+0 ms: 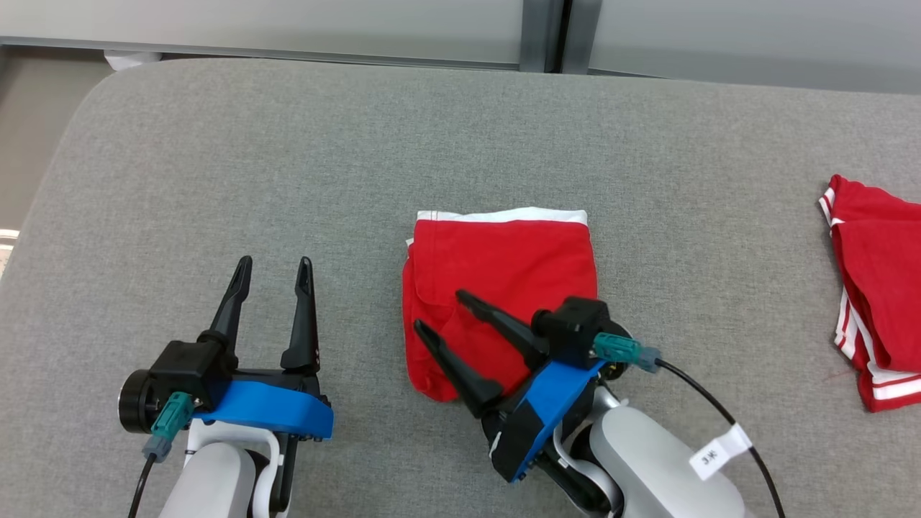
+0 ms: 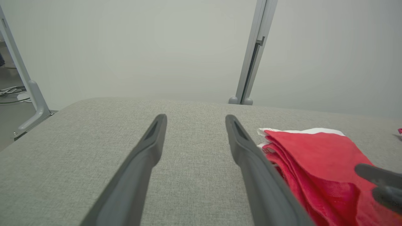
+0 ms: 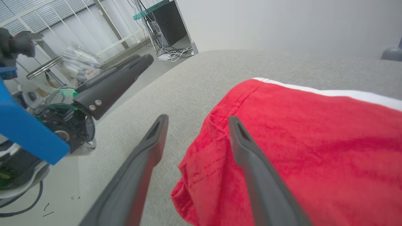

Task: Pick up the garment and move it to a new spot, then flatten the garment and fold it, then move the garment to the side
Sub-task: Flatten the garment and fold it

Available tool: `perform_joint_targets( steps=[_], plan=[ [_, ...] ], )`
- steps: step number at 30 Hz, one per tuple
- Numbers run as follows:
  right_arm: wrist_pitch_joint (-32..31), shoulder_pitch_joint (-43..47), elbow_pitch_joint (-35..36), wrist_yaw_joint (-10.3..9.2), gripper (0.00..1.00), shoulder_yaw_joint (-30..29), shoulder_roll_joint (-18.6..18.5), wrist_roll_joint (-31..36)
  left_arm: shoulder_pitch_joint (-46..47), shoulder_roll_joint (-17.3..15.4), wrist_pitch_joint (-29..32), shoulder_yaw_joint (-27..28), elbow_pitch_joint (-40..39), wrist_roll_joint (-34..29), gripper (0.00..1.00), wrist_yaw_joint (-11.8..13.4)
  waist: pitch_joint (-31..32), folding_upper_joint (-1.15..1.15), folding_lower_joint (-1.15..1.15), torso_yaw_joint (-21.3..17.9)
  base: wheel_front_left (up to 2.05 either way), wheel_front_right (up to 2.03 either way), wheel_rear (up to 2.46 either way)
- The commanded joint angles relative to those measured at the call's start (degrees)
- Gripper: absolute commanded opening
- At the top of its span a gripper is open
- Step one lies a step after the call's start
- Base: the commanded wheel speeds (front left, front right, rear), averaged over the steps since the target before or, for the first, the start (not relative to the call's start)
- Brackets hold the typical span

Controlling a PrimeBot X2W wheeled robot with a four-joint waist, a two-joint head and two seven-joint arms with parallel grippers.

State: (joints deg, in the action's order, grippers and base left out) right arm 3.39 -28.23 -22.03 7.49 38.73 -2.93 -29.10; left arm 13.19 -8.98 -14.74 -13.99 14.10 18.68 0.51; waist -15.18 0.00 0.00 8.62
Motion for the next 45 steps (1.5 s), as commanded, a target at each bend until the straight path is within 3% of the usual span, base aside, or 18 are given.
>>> perform_joint_targets(
  steps=[1, 5, 9, 17, 23, 33, 45],
  plan=[
    [2.0, -1.2, 0.3, 0.0, 1.0, 0.0, 0.0, 0.0, 0.6, 0.0, -0.3, 0.1, 0.2, 0.1, 1.0, 0.3, 0.1, 0.0, 0.0, -0.3, 0.0, 0.0, 0.0],
    [7.9, -1.1, 1.3, 0.0, 1.0, -3.9, -0.9, 2.3, -0.1, -0.4, -0.4, 0.4, 0.2, -0.2, 1.0, 0.4, 0.7, 0.0, 0.0, -1.4, 0.0, 0.0, 0.0],
    [10.3, 2.2, 3.8, 0.01, 1.0, -13.0, -3.1, 6.3, -1.0, -1.2, -0.4, 0.8, -0.2, -0.8, 1.0, 0.9, 1.5, 0.0, 0.0, -3.1, 0.0, 0.0, 0.0],
    [9.3, 13.6, 12.1, 0.0, 1.0, -32.4, -5.0, 13.3, -2.6, -3.2, 0.5, 0.6, -1.5, -1.4, 1.0, 1.4, 3.0, 0.0, 0.0, -6.0, 0.0, 0.0, 0.0],
    [5.7, 22.0, 20.1, 0.0, 1.0, -41.1, -3.0, 17.4, -3.9, -4.7, 1.5, 0.4, -2.7, -1.8, 1.0, 1.8, 4.0, 0.0, 0.0, -6.9, 0.0, 0.0, 0.0],
    [1.4, 27.1, 27.4, 0.0, 1.0, -44.1, -0.7, 18.6, -5.3, -5.0, 2.4, 0.1, -4.1, -1.2, 1.0, 2.5, 4.8, 0.0, 0.0, -6.7, 0.0, 0.0, 0.0],
    [-1.2, 26.2, 28.0, 0.01, 1.0, -43.0, -0.1, 19.1, -5.0, -5.3, 2.1, 0.3, -4.8, -0.3, 1.0, 3.1, 4.3, 0.0, 0.0, -5.5, 0.0, 0.0, 0.0]
  ],
)
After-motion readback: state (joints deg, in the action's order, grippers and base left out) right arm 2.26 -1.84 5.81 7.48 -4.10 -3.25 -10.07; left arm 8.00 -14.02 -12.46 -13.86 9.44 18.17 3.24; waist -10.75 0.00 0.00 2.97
